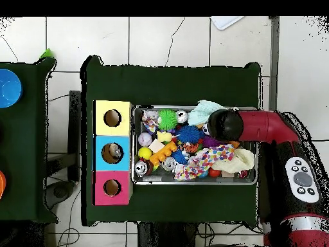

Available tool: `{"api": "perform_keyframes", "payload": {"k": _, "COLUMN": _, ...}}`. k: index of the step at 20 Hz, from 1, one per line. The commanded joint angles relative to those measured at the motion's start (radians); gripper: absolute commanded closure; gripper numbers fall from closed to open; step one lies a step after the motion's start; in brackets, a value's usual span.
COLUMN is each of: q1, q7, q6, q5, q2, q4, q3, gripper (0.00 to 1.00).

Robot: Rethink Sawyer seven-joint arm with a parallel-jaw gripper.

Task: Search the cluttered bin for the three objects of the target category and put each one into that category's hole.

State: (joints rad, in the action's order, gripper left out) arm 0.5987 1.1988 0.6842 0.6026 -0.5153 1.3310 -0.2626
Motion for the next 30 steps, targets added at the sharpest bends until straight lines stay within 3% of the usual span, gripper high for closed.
{"api": "perform_keyframes", "payload": {"k": 1, "q1": -0.013, "q7": 0.034, "q6": -0.029, "q5": 0.047, "q2": 0.051, "q4": 0.057, "q3": 0.013, "gripper": 0.00}}
{"api": "perform_keyframes", "payload": {"k": 20, "q1": -0.066, "q7": 0.038, "q6": -0.181, "q5": 0.131, "q2": 0.030, "q4": 0.038, "q3": 0.061, "gripper": 0.00}}
{"api": "perform_keyframes", "payload": {"k": 30, "q1": -0.088, "q7": 0.079, "q6": -0.202, "q5": 0.128, "q2": 0.081, "q4": 0.026, "q3": 0.096, "gripper": 0.00}}
